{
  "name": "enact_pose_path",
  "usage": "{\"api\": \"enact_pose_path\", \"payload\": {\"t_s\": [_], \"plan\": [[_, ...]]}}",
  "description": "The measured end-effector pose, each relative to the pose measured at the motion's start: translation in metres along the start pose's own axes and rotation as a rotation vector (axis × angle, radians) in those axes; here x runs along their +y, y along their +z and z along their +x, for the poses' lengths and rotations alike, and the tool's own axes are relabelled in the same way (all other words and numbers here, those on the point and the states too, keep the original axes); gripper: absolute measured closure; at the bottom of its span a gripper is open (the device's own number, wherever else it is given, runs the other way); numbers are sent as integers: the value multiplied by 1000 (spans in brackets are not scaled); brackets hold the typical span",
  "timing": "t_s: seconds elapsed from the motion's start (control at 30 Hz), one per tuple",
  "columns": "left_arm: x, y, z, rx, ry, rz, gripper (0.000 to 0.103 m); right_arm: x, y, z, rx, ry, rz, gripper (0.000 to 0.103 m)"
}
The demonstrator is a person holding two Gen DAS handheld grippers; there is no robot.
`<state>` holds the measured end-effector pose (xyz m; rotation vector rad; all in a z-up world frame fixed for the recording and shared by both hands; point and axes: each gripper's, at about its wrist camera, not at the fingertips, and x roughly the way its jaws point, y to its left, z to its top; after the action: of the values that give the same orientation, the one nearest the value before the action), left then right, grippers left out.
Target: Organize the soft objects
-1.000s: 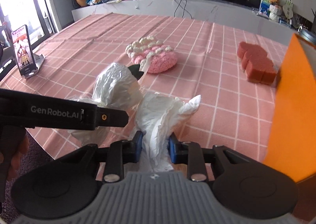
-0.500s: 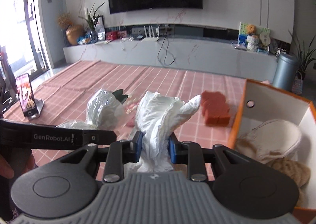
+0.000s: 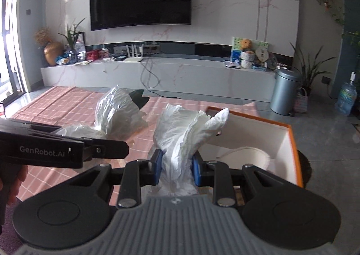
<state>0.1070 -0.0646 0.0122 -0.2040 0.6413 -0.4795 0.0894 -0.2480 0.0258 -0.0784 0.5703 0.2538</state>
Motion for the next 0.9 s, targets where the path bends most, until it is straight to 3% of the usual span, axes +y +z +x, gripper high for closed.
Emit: {"api": "enact_pose_path", "payload": {"t_s": [0.23, 0.43, 0.9], "plan": [[-33, 15, 41, 29, -63, 92, 45, -42, 4, 6, 27, -91, 11, 77], [-50, 19, 80, 80, -71, 169, 46, -71, 7, 26, 64, -135, 22, 77], [-45, 32, 142, 151, -52, 266, 47, -119, 13, 100, 191, -125, 53, 77]]}}
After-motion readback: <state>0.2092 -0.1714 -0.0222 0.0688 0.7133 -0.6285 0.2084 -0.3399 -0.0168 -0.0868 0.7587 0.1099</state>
